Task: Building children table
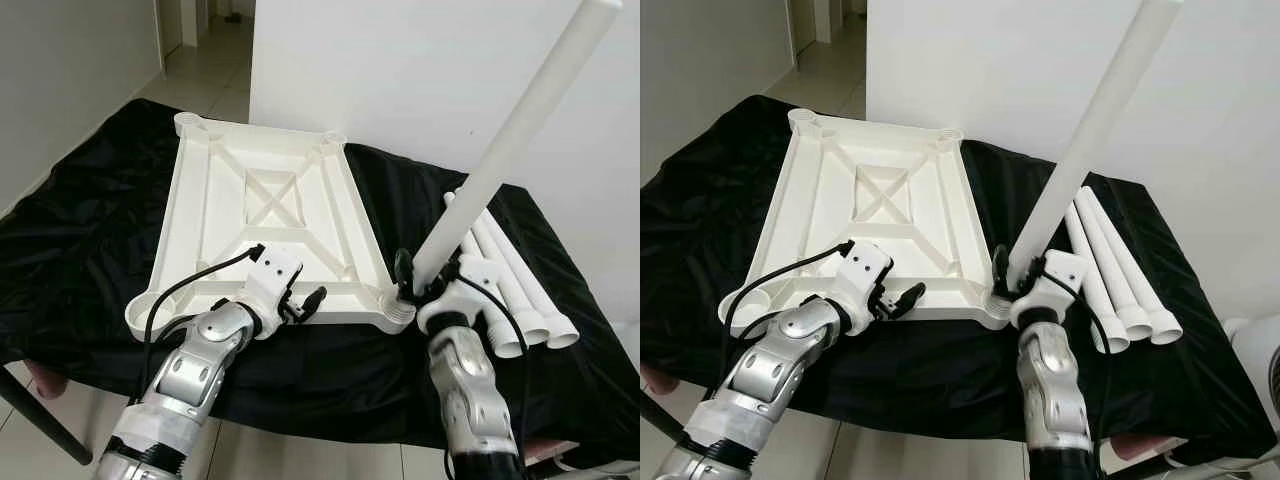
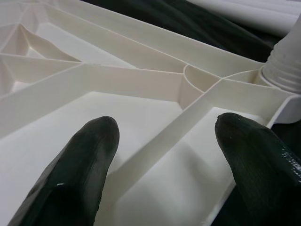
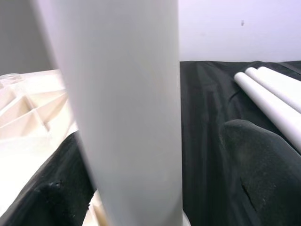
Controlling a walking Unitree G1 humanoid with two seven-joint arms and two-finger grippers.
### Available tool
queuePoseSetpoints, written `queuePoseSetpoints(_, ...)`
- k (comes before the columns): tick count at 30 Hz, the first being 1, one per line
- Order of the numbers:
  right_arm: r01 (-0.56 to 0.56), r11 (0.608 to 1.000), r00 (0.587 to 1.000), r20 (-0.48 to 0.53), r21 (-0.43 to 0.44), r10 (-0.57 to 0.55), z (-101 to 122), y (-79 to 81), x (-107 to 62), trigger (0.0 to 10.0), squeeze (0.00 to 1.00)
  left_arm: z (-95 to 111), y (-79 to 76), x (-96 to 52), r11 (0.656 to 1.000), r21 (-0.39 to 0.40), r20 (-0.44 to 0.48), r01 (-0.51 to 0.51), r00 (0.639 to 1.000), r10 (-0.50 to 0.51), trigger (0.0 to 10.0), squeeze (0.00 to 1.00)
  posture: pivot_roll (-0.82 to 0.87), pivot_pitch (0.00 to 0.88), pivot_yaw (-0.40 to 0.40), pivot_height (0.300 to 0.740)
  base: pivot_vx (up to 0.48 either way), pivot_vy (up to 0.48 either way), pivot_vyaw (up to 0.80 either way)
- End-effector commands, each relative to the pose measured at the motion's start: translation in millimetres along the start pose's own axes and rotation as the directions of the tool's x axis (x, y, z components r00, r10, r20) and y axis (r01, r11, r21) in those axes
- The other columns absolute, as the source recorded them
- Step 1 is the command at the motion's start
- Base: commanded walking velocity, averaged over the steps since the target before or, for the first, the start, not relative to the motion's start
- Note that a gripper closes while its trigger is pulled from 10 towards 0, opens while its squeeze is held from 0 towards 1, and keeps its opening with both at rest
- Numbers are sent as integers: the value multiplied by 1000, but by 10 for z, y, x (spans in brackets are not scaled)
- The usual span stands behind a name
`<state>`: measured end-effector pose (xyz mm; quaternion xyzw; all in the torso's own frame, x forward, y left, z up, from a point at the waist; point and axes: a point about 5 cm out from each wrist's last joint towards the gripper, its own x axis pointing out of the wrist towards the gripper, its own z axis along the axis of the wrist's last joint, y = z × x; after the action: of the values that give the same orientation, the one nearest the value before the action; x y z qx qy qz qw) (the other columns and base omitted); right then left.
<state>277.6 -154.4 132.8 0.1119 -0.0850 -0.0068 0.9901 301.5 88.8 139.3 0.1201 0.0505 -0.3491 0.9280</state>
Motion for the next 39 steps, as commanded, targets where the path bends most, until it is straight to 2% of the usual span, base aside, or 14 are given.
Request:
queuePoseSetpoints(1, -15, 1000, 1000, 11, -1, 15, -2, -42, -64, 10000, 0, -18, -98, 4, 996, 26, -4, 80, 997, -80, 10000, 0, 82, 0, -159, 740, 0, 0, 0)
queuePoseSetpoints(2, -15, 1000, 1000, 11, -1, 15, -2, -42, -64, 10000, 0, -18, -98, 4, 996, 26, -4, 80, 997, -80, 10000, 0, 82, 0, -159, 740, 0, 0, 0)
queuePoseSetpoints(5, -69, 997, 998, -14, -35, 68, -75, -115, -250, 10000, 0, -6, -118, -14, 994, 30, 8, 108, 994, -108, 10000, 0, 73, 5, -151, 740, 0, 0, 0)
queuePoseSetpoints(10, -115, 990, 992, -67, -81, 110, -160, -175, -377, 10000, 0, 7, -113, -4, 993, 49, 8, 110, 994, -110, 10000, 0, 70, 9, -146, 740, 0, 0, 0)
queuePoseSetpoints(11, -191, 977, 978, -97, -92, 182, -206, -152, -438, 10000, 0, 17, -96, 2, 992, 60, 7, 107, 994, -108, 10000, 0, 65, 12, -139, 740, 0, 0, 0)
queuePoseSetpoints(15, -252, 963, 964, -119, -94, 240, -241, -125, -480, 10000, 0, 22, -81, 1, 992, 69, 6, 110, 994, -111, 10000, 0, 65, 12, -136, 740, 0, 0, 0)
queuePoseSetpoints(17, -353, 933, 929, -144, -66, 341, -257, -48, -501, 10000, 0, 29, -59, 1, 990, 96, 3, 104, 994, -105, 10000, 0, 64, 16, -131, 740, 0, 0, 0)
queuePoseSetpoints(19, -382, 923, 916, -153, -51, 371, -263, -24, -504, 10000, 0, 33, -49, 1, 990, 99, 5, 102, 995, -103, 10000, 0, 63, 18, -131, 740, 0, 0, 0)
queuePoseSetpoints(20, -382, 923, 916, -153, -51, 371, -263, -24, -504, 10000, 0, 33, -49, 1, 990, 99, 5, 102, 995, -103, 10000, 0, 63, 18, -131, 740, 0, 0, 0)
queuePoseSetpoints(24, -536, 844, 832, -185, -28, 522, -228, 64, -425, 10000, 0, 191, 85, -20, 998, 49, 69, 50, 996, -53, 10000, 0, 71, 16, -132, 740, 0, 0, 0)
queuePoseSetpoints(27, -556, 831, 819, -188, -28, 542, -215, 73, -384, 10000, 0, 231, 97, -32, 998, 40, 83, 50, 995, -53, 10000, 0, 71, 16, -132, 740, 0, 0, 0)
queuePoseSetpoints(30, -601, 799, 787, -184, -16, 589, -184, 92, -289, 10000, 0, 319, 74, -45, 997, 39, 113, 68, 991, -72, 10000, 0, 82, 15, -141, 740, 0, 0, 0)
queuePoseSetpoints(36, -616, 786, 779, -179, -47, 600, -143, 72, -160, 10000, 0, 328, 75, -44, 997, 56, 113, 59, 991, -65, 10000, 0, 87, 14, -149, 740, 0, 0, 0)
queuePoseSetpoints(39, -588, 807, 803, -164, -56, 573, -112, 15, -95, 10000, 0, 302, 84, -41, 997, 59, 102, 44, 994, -50, 10000, 0, 89, 14, -151, 740, 0, 0, 0)
